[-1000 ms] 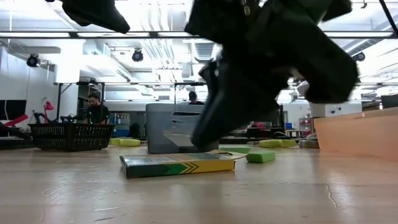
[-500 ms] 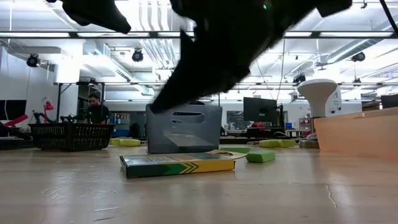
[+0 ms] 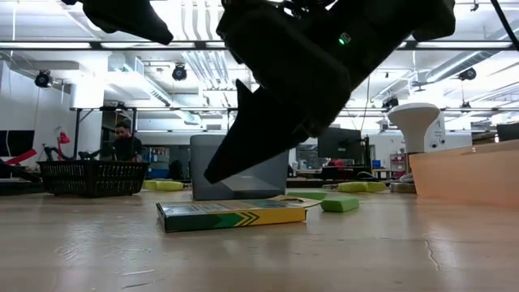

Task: Pick & Place School Supplies
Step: Put the yellow crayon box into the black transparent bin

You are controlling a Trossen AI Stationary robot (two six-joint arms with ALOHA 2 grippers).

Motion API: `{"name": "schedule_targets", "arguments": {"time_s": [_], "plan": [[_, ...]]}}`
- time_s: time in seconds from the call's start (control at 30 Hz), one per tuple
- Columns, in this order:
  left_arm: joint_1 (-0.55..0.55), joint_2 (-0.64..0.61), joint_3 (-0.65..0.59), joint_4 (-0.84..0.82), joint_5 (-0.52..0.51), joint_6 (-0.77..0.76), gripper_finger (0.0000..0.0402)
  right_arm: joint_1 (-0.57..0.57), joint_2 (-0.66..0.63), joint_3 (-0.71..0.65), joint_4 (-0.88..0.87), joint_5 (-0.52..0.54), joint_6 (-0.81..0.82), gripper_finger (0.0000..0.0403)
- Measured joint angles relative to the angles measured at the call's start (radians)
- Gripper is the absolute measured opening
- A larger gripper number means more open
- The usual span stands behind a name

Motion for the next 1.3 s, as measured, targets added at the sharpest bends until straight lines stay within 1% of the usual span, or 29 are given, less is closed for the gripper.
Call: {"name": "schedule_targets", "arguments": {"time_s": [0.23,0.4,0.5,0.6,0.67,0.77,1.1,1.13,1.3], "plan": [[0.000,0.000,0.000,0.000,0.000,0.001,0.0108,0.000,0.031,-0.002,-0.015,-0.022,0.007,0.0057],[0.000,0.000,0.000,0.000,-0.001,0.001,0.0108,-0.013,0.045,0.003,-0.006,-0.087,0.008,0.0057],[0.000,0.000,0.000,0.000,0.000,0.001,0.0108,-0.015,0.045,0.002,-0.007,-0.094,0.006,0.0057],[0.000,-0.001,0.000,0.000,0.000,0.003,0.0108,-0.016,0.044,0.002,-0.008,-0.125,-0.038,0.0057],[0.000,-0.001,0.000,-0.001,0.000,0.009,0.0108,-0.017,0.043,0.002,-0.010,-0.169,-0.090,0.0057],[0.000,-0.001,0.000,-0.001,-0.001,0.017,0.0108,-0.019,0.043,0.002,-0.007,-0.262,-0.165,0.0057],[0.000,-0.001,0.000,-0.001,0.000,0.017,0.0108,-0.016,0.043,0.001,-0.019,-0.668,-0.415,0.0057],[0.000,-0.001,0.000,-0.001,0.000,0.017,0.0108,-0.014,0.044,0.001,-0.020,-0.684,-0.434,0.0057],[0.000,-0.001,0.000,-0.001,0.000,0.026,0.0108,-0.017,0.044,0.000,-0.021,-0.688,-0.515,0.0057]]}}
